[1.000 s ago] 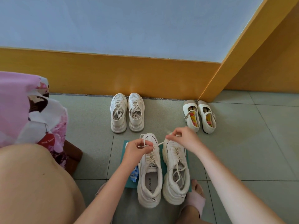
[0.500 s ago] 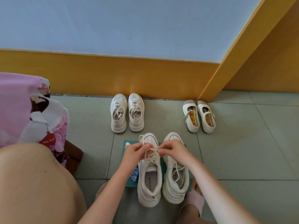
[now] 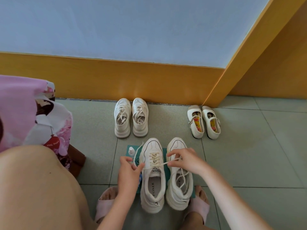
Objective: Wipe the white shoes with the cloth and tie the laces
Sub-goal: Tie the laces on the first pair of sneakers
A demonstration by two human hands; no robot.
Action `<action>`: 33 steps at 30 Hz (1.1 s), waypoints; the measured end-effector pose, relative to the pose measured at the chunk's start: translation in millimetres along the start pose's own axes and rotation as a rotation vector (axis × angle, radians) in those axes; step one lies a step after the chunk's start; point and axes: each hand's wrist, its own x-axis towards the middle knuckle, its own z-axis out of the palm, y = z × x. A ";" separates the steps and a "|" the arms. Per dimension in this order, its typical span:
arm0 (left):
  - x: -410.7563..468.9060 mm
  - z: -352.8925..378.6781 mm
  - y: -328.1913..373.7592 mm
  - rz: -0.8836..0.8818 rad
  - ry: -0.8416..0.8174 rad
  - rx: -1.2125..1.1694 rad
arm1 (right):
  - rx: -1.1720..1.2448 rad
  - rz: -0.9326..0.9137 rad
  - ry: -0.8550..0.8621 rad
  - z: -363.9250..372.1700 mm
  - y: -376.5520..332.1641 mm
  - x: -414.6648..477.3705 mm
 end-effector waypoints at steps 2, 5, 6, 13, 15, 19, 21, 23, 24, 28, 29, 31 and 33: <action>2.2 -0.2 1.2 0.138 -0.079 0.104 | -0.035 -0.020 0.011 9.4 -4.3 3.2; 5.5 -0.1 -0.7 0.213 -0.290 0.247 | -0.004 -0.063 0.024 22.5 -6.9 7.7; 5.5 -0.7 -1.2 0.203 -0.341 0.256 | 0.002 -0.074 0.030 25.7 -7.4 8.3; 9.4 -4.1 -13.3 0.217 -0.377 0.367 | -0.006 -0.060 0.114 26.3 -3.6 3.2; 8.9 -2.8 -13.8 0.242 -0.360 0.417 | 0.007 -0.049 0.105 26.7 -1.2 2.4; 9.2 -1.2 -14.4 0.213 -0.267 0.418 | -0.051 -0.071 0.095 28.6 -4.0 1.8; 11.0 -0.8 -14.8 0.164 -0.230 0.420 | -0.124 -0.074 0.103 28.0 -5.3 0.9; 11.7 -3.4 -12.4 0.134 -0.224 0.439 | -0.200 -0.066 0.117 26.4 -4.6 0.0; 11.3 -5.6 -9.9 0.122 -0.237 0.425 | -0.215 -0.063 0.123 25.9 -3.8 -0.3; 17.0 -10.0 -3.4 0.135 -0.311 0.342 | -0.224 -0.100 0.119 22.8 -2.8 -0.3; 18.3 -11.5 -0.9 0.144 -0.322 0.337 | -0.250 -0.120 0.099 20.8 -2.6 -0.5; 20.0 -14.4 4.2 0.153 -0.346 0.316 | -0.302 -0.146 0.045 13.6 -3.9 -2.7; 20.3 -15.0 9.3 0.124 -0.384 0.189 | -0.288 -0.125 -0.014 4.5 -6.2 -6.2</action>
